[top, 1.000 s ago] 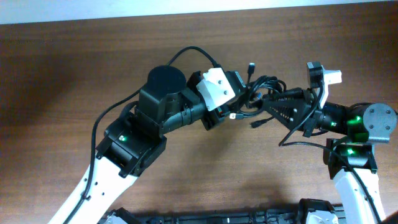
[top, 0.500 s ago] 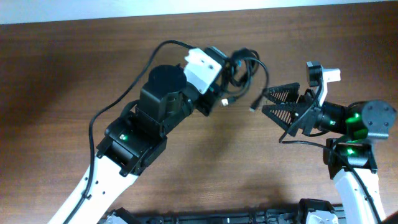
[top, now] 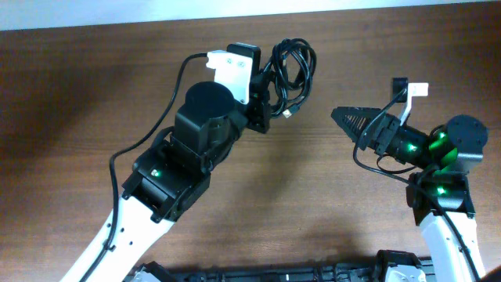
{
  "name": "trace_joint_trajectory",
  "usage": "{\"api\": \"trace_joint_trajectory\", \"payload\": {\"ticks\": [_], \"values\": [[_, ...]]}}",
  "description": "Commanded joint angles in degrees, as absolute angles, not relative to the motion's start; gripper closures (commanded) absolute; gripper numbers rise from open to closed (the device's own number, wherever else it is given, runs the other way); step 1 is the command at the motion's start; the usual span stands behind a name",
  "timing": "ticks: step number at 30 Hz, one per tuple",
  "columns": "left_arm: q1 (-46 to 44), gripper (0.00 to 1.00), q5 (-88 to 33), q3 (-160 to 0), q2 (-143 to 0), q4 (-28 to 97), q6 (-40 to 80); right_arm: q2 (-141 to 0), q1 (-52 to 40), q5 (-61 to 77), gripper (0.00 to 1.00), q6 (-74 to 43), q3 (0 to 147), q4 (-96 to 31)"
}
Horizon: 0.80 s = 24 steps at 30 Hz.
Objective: Untangle cables
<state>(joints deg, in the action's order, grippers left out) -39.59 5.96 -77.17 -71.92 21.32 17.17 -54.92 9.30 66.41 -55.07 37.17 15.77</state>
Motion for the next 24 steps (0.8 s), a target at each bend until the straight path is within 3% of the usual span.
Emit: {"api": "trace_joint_trajectory", "payload": {"ticks": [1, 24], "values": [[-41.15, 1.0, 4.78, -78.65, -72.2, 19.57, 20.34, -54.7, 8.95, 64.1, 0.02, -55.59, 37.15, 15.44], [-48.25, 1.0, 3.2, -78.65, -74.41, 11.99, 20.32, -54.74, 4.56, 56.69, 0.01, -53.8, 37.15, 12.16]]}}
